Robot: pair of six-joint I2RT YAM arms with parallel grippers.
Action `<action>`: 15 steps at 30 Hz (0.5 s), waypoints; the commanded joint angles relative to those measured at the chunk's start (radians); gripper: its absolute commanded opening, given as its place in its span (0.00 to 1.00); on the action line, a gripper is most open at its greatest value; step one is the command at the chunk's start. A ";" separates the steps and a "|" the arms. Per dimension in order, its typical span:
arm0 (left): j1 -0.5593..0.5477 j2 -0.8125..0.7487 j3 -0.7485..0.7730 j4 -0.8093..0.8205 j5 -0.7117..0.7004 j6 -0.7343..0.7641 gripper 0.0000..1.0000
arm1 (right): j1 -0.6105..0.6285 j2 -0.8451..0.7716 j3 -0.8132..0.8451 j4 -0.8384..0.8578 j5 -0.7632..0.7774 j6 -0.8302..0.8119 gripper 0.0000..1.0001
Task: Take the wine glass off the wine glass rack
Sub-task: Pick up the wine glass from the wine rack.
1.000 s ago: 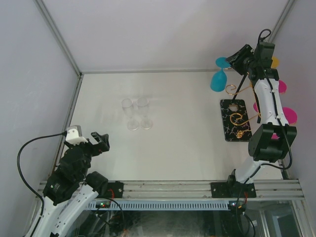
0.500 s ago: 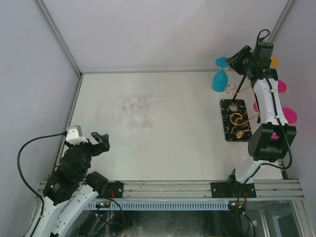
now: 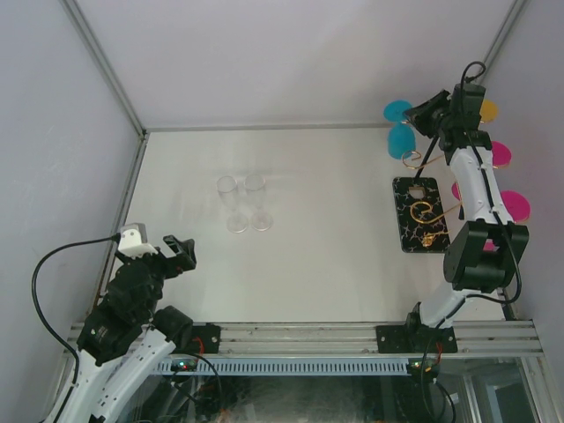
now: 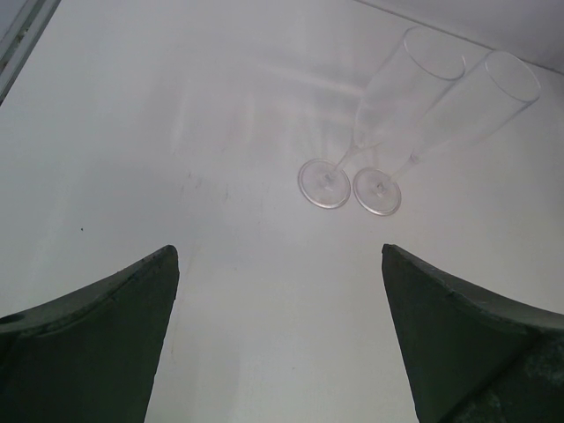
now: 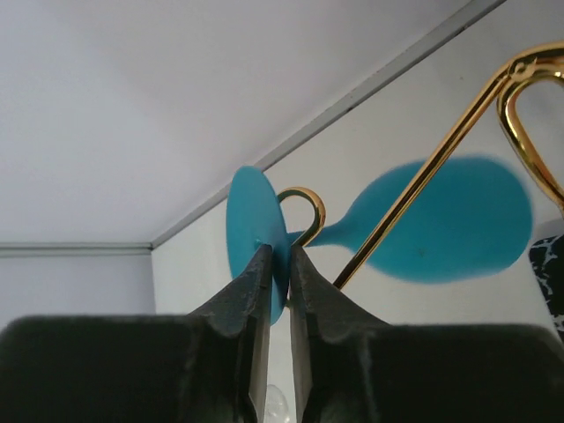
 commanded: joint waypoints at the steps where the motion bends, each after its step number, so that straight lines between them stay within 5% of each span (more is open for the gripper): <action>1: 0.006 0.015 -0.016 0.027 0.005 -0.011 1.00 | 0.000 -0.067 -0.063 0.154 0.000 0.123 0.08; 15: 0.006 0.020 -0.017 0.028 0.007 -0.011 1.00 | -0.019 -0.108 -0.129 0.266 -0.053 0.253 0.00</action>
